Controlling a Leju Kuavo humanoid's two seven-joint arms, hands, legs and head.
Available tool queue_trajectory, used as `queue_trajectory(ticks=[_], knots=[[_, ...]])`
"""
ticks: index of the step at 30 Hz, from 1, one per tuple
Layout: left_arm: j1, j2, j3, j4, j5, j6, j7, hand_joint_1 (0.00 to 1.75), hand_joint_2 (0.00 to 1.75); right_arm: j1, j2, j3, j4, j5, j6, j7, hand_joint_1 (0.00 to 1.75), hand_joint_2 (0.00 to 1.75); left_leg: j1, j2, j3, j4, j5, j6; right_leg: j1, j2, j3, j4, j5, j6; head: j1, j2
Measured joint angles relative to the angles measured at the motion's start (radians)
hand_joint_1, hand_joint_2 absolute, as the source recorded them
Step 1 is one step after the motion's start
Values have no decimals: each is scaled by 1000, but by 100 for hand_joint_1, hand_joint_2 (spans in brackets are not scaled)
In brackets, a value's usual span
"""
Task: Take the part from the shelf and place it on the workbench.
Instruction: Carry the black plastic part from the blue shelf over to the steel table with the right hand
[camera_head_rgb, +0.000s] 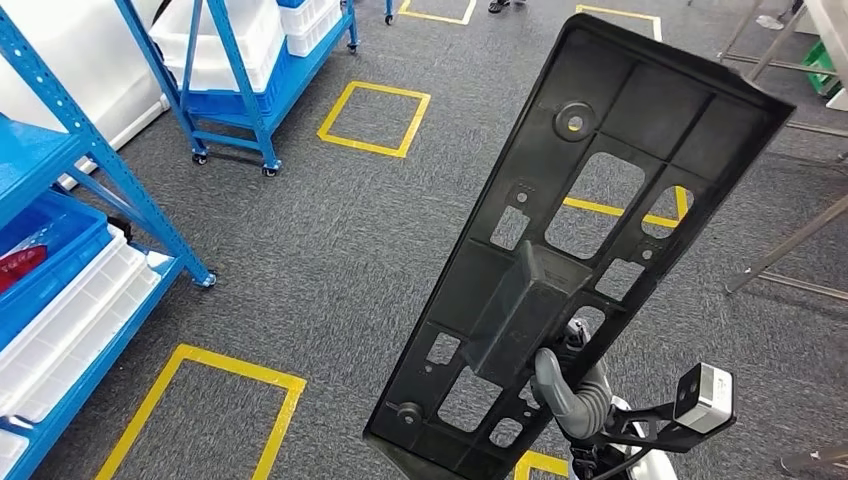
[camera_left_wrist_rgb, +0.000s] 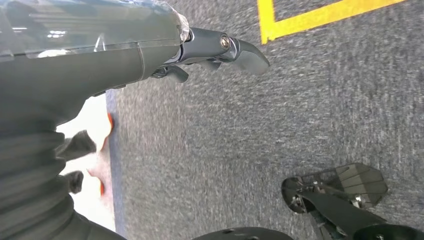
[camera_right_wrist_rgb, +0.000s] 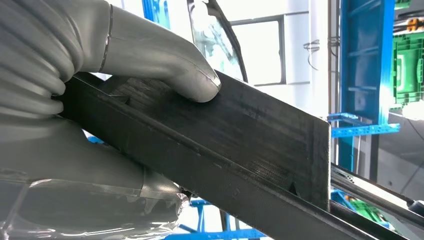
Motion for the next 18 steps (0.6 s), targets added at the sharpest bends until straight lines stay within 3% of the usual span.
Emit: queue_trajectory(ticks=[2,3,4,5,7,9,10,12,14,16,18], knots=[[3,0,0,0,-2,1,1,0,175,-1,0,-1,3,0,2,-2,173,175,-5,24,-2,-1,0,5,-1,-34,-65,134,-63,4,0,0],[4,0,0,0,-3,2,1,0,175,2,0,-1,5,0,3,-3,173,175,-7,36,-3,0,-1,5,-3,-40,-88,183,-78,6,0,0],[5,0,0,0,-3,4,1,0,175,5,0,-1,6,1,4,-5,173,175,-9,48,-3,0,-2,6,-3,-43,-93,197,-75,6,0,0],[5,-1,0,0,-3,5,1,0,175,8,0,-1,6,1,4,-7,173,175,-10,59,-2,0,-3,5,-4,-46,-76,168,-54,4,0,0],[4,-2,0,0,-3,10,1,0,175,12,0,-2,6,4,4,-11,173,175,-12,78,2,0,-7,2,0,-73,2,26,3,-5,0,0],[2,-4,0,0,-3,16,1,0,175,13,0,-2,5,7,4,-15,173,175,-16,93,6,0,-11,-6,9,-98,57,-78,31,-17,0,0],[1,-5,0,0,-3,17,1,0,175,13,0,-2,5,10,3,-16,173,175,-17,101,8,-1,-13,-11,14,-101,63,-93,30,-22,0,0],[-4,-7,0,0,-4,19,2,0,175,17,1,-2,2,17,0,-17,173,175,-16,111,11,-2,-16,-22,13,-81,63,-98,34,-31,0,0],[-7,-7,0,0,-6,20,3,0,175,20,2,-2,-4,23,-6,-17,173,175,-14,81,3,29,-42,-31,7,-64,69,-109,40,-42,0,0],[-6,-7,0,0,-6,19,4,0,175,22,5,-2,-8,26,-10,-17,173,175,-11,35,-43,139,-104,-36,4,-48,73,-114,42,-49,0,0],[-2,-7,0,0,-7,18,5,0,175,26,7,-2,-9,31,-12,-16,173,175,-11,22,-105,266,-152,-40,6,-27,73,-113,42,-51,0,0]])
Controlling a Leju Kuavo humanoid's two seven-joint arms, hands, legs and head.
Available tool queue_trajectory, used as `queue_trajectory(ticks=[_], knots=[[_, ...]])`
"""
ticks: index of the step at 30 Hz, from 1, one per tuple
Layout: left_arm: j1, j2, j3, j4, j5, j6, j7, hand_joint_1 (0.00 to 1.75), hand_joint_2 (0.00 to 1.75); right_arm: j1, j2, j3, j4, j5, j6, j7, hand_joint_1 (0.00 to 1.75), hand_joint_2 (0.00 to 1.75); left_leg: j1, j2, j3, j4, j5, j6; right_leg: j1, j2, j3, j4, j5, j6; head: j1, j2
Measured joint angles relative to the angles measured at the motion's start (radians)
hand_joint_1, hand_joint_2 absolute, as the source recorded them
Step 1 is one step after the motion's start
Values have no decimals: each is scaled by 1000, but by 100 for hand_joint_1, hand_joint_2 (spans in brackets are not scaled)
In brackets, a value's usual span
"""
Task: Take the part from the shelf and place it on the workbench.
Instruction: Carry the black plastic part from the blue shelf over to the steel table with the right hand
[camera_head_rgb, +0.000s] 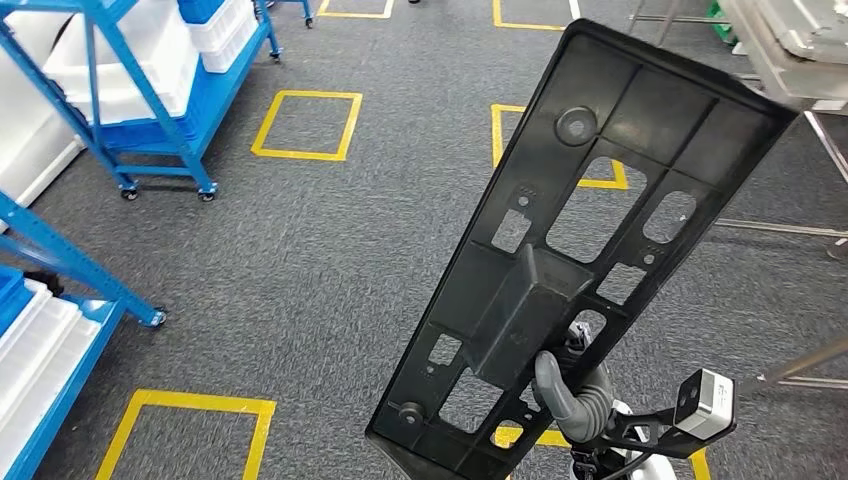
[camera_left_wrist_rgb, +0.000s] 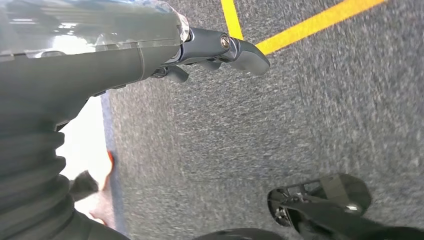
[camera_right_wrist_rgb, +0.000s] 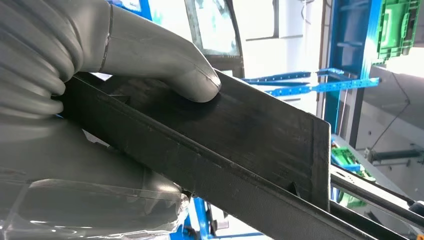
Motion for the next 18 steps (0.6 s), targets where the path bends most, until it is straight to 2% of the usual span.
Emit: queue_trajectory(ticks=[1,2,3,4,5,6,7,9,10,12,13,14,15,16,17,18], knots=[[3,0,0,0,-1,-1,1,0,175,3,1,0,-2,3,-1,2,173,175,0,-1,-15,24,2,-1,0,13,1,1,0,0,0,0],[5,0,0,0,-1,-2,3,0,175,5,2,0,-4,6,-2,4,173,175,2,-3,-10,7,26,-2,0,26,2,2,-1,1,0,0],[7,0,0,0,-1,-2,4,0,175,7,3,0,-8,8,-3,6,173,175,4,-8,12,-47,64,-2,-1,40,3,4,-2,3,0,0],[10,0,0,0,-1,-3,4,0,175,9,4,0,-13,10,-3,7,173,175,8,-26,42,-120,102,-2,-2,52,3,8,-4,6,0,0],[12,0,0,1,-1,-4,4,0,175,9,5,0,-17,10,-3,7,173,175,12,-50,70,-186,128,-1,-1,63,0,14,-6,11,0,0],[13,0,0,2,-1,-5,4,0,175,10,6,0,-21,10,-3,8,173,175,14,-69,88,-229,141,1,-1,74,-4,19,-7,17,0,0],[13,-1,0,2,0,-6,5,0,175,12,6,0,-24,10,-3,9,173,175,15,-83,95,-249,143,6,-2,84,-9,21,-7,24,0,0],[12,-2,0,3,2,-7,5,0,175,17,6,0,-29,10,0,10,173,175,12,-71,97,-252,143,19,-5,103,-16,21,-2,38,0,0],[12,-3,0,3,3,-7,5,0,175,19,6,0,-31,11,1,11,173,175,11,-60,100,-256,145,26,-6,97,-19,24,-5,43,0,0],[13,-5,0,3,5,-7,5,0,175,19,6,-1,-33,18,4,11,173,175,11,-35,103,-265,150,40,-5,48,-46,79,-39,51,0,0],[15,-6,0,3,5,-7,5,0,175,19,6,-2,-33,28,4,11,173,175,9,-22,103,-266,150,45,-5,16,-74,138,-70,54,0,0],[16,-6,0,3,6,-7,5,0,175,19,6,-3,-33,40,3,10,173,175,6,-9,102,-266,150,48,-5,-3,-109,208,-103,58,0,0],[18,-6,0,3,6,-7,6,0,175,21,5,-5,-33,54,0,9,173,175,3,4,101,-266,149,49,-7,-11,-139,270,-126,60,0,0],[19,-6,0,3,7,-7,6,0,175,23,4,-8,-33,70,-4,6,173,175,1,18,101,-266,147,50,-9,-14,-156,304,-132,62,0,0],[19,-6,0,3,8,-7,7,0,175,25,4,-11,-34,88,-10,2,173,175,0,30,102,-266,146,50,-9,-16,-152,298,-119,61,0,0],[19,-6,1,3,8,-7,8,0,175,27,3,-14,-36,106,-18,-2,173,175,-1,41,103,-266,145,49,-9,-21,-128,252,-92,60,0,0]])
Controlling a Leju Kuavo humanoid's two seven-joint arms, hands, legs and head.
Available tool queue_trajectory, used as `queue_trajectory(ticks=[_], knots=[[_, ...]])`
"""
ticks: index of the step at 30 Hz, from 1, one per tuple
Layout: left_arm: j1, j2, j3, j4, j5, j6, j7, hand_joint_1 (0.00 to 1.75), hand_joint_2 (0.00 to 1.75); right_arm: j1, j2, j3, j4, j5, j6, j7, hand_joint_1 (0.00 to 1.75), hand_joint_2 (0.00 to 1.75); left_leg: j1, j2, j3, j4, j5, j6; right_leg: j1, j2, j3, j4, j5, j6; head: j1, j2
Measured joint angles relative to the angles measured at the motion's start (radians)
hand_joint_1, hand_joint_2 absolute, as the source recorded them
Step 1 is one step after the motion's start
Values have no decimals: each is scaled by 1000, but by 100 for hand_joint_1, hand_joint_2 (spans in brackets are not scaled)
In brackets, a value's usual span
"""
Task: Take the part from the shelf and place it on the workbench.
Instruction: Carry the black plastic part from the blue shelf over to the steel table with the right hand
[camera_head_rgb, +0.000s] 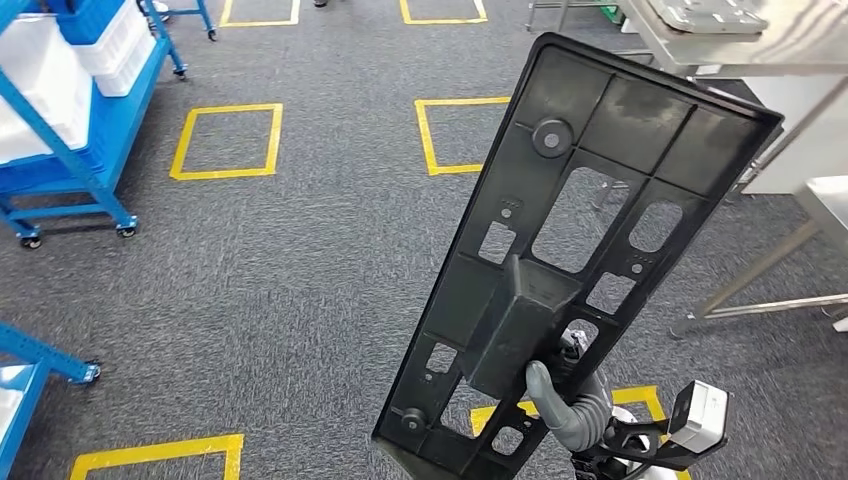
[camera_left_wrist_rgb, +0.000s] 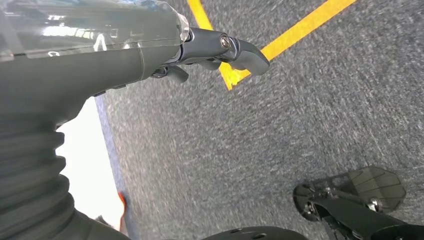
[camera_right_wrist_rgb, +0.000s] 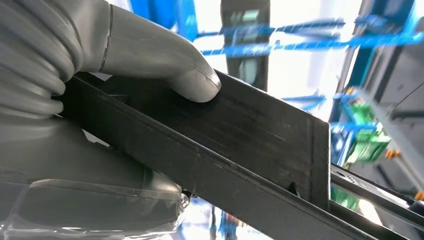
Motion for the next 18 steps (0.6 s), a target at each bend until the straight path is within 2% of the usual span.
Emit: queue_trajectory(ticks=[1,3,4,5,6,7,9,11,12,13,14,15,16,18], knots=[[0,0,0,0,0,0,1,0,175,1,-1,-3,-3,19,-8,-5,173,175,-1,10,3,0,-2,-2,2,-14,41,-74,33,-4,0,0],[0,0,0,0,0,0,3,0,175,0,-5,-9,-11,47,-20,-13,173,175,-5,25,8,0,-7,-9,11,-53,108,-196,71,-18,0,0],[-1,0,0,0,0,-1,4,0,175,-1,-7,-13,-14,59,-26,-16,173,175,-6,32,10,0,-9,-13,16,-66,122,-225,75,-25,0,0],[-1,0,1,0,0,-1,5,0,175,-2,-10,-17,-17,72,-32,-19,173,175,-6,40,13,-1,-10,-18,20,-66,123,-231,72,-30,0,0],[-3,0,1,0,0,-1,6,0,175,-4,-14,-22,-19,83,-37,-22,173,175,-6,48,16,-2,-12,-24,21,-55,123,-235,75,-35,0,0],[-4,0,2,0,0,-1,7,0,175,-6,-18,-26,-22,95,-43,-25,173,175,-4,46,18,0,-15,-29,19,-45,125,-240,77,-39,0,0],[-5,1,4,-1,0,-1,5,0,175,-16,-27,-34,-25,112,-51,-28,173,175,-2,11,4,43,-47,-38,12,-25,132,-251,84,-50,0,0],[-3,1,9,0,0,-2,2,0,175,-30,-34,-41,-25,119,-56,-30,173,175,0,-32,-54,167,-109,-42,9,-3,133,-254,87,-56,0,0],[-2,1,12,0,1,-2,2,0,175,-34,-38,-45,-25,121,-58,-29,173,175,0,-39,-89,235,-135,-44,10,8,133,-254,87,-58,0,0],[-2,1,14,0,1,-2,1,0,175,-36,-42,-49,-24,122,-60,-29,173,175,0,-42,-115,281,-144,-45,10,20,133,-253,87,-58,0,0],[-1,1,16,0,2,-2,1,0,175,-37,-46,-54,-23,123,-62,-29,173,175,1,-43,-125,291,-133,-46,10,33,134,-252,86,-57,0,0],[-1,1,17,0,2,-1,1,0,175,-38,-49,-57,-22,124,-64,-29,173,175,3,-45,-115,259,-102,-46,9,45,135,-251,86,-56,0,0],[0,1,18,0,2,-1,1,0,175,-40,-52,-61,-22,126,-66,-29,173,175,6,-53,-89,194,-60,-46,8,58,137,-248,84,-54,0,0],[1,1,19,0,2,0,1,0,175,-43,-57,-66,-21,127,-67,-29,173,175,13,-98,-36,65,-5,-44,8,81,133,-239,80,-44,0,0]])
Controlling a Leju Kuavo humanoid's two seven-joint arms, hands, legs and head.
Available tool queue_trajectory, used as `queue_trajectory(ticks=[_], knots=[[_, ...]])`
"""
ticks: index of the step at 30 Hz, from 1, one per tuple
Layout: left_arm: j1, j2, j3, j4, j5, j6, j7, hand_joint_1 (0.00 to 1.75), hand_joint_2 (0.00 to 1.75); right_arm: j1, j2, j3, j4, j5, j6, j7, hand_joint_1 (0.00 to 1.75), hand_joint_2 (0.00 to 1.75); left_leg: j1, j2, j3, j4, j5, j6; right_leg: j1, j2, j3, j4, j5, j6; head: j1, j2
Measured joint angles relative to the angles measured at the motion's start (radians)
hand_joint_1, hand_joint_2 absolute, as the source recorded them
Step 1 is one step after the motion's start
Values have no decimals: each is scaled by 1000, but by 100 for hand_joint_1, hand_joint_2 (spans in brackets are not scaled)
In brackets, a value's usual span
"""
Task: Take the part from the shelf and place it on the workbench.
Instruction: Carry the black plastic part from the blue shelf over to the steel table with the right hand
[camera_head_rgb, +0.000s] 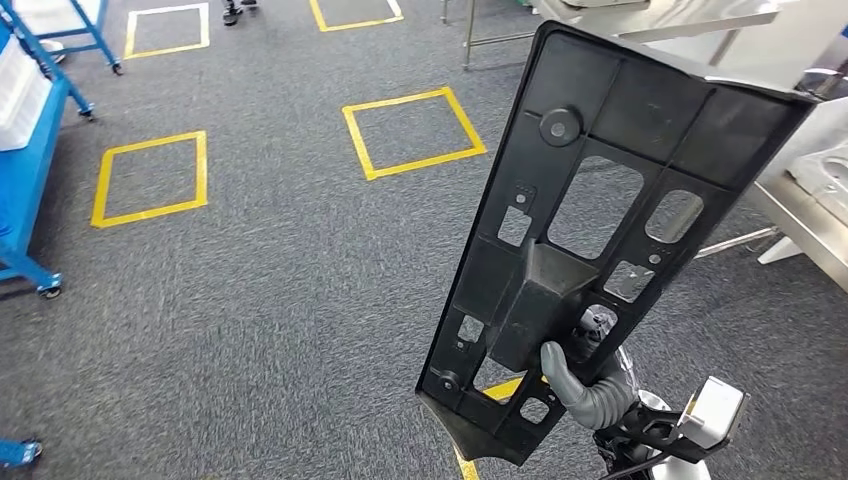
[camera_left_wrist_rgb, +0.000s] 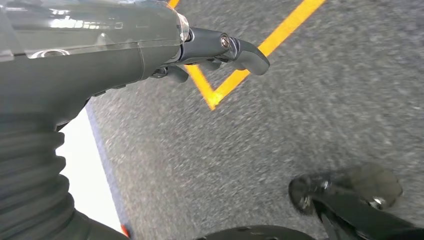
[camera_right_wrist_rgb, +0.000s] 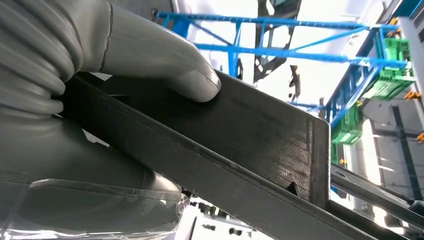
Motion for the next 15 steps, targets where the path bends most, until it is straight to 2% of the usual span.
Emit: queue_trajectory(ticks=[1,2,4,6,8,9,10,11,12,13,15], knots=[[0,0,1,0,0,0,0,0,175,-1,-2,-2,0,1,0,0,173,175,2,-18,15,-37,10,3,-1,10,-5,4,-1,6,0,0],[-1,0,2,1,0,0,0,0,175,-3,-4,-5,0,1,-1,0,173,175,2,-28,18,-48,8,7,-1,19,-10,6,1,13,0,0],[-5,-1,3,1,2,-1,1,0,175,-3,-10,-10,1,3,-2,1,173,175,-1,-10,19,-53,12,19,-5,32,-16,6,4,26,0,0],[-5,-3,4,1,4,-3,3,0,175,-6,-17,-17,2,4,-4,1,173,175,-1,13,23,-63,18,34,-6,-2,-33,39,-18,36,0,0],[-2,-4,6,1,8,-5,6,0,175,-12,-23,-24,6,7,-9,1,173,175,-3,38,25,-67,19,42,-7,-55,-87,150,-77,44,0,0],[-1,-4,6,1,9,-6,8,0,175,-14,-26,-28,10,8,-13,1,173,175,-5,50,24,-67,18,44,-8,-67,-121,219,-107,47,0,0],[0,-4,7,1,10,-8,9,0,175,-15,-29,-33,15,10,-17,1,173,175,-6,62,24,-67,17,45,-10,-72,-148,272,-123,50,0,0],[1,-4,9,1,10,-9,10,0,175,-14,-33,-37,19,11,-20,1,173,175,-7,74,25,-67,15,45,-11,-75,-158,290,-120,52,0,0],[1,-4,10,1,11,-10,11,0,175,-14,-37,-42,24,11,-22,1,173,175,-7,85,26,-67,14,44,-11,-79,-146,265,-99,52,0,0],[1,-4,12,1,11,-10,11,0,175,-15,-41,-47,27,11,-22,1,173,175,-7,95,28,-67,12,42,-11,-87,-114,206,-66,51,0,0],[0,-4,15,1,11,-11,12,0,175,-18,-47,-56,33,11,-23,2,173,175,-10,111,34,-67,7,35,-6,-121,-39,63,-15,44,0,0]])
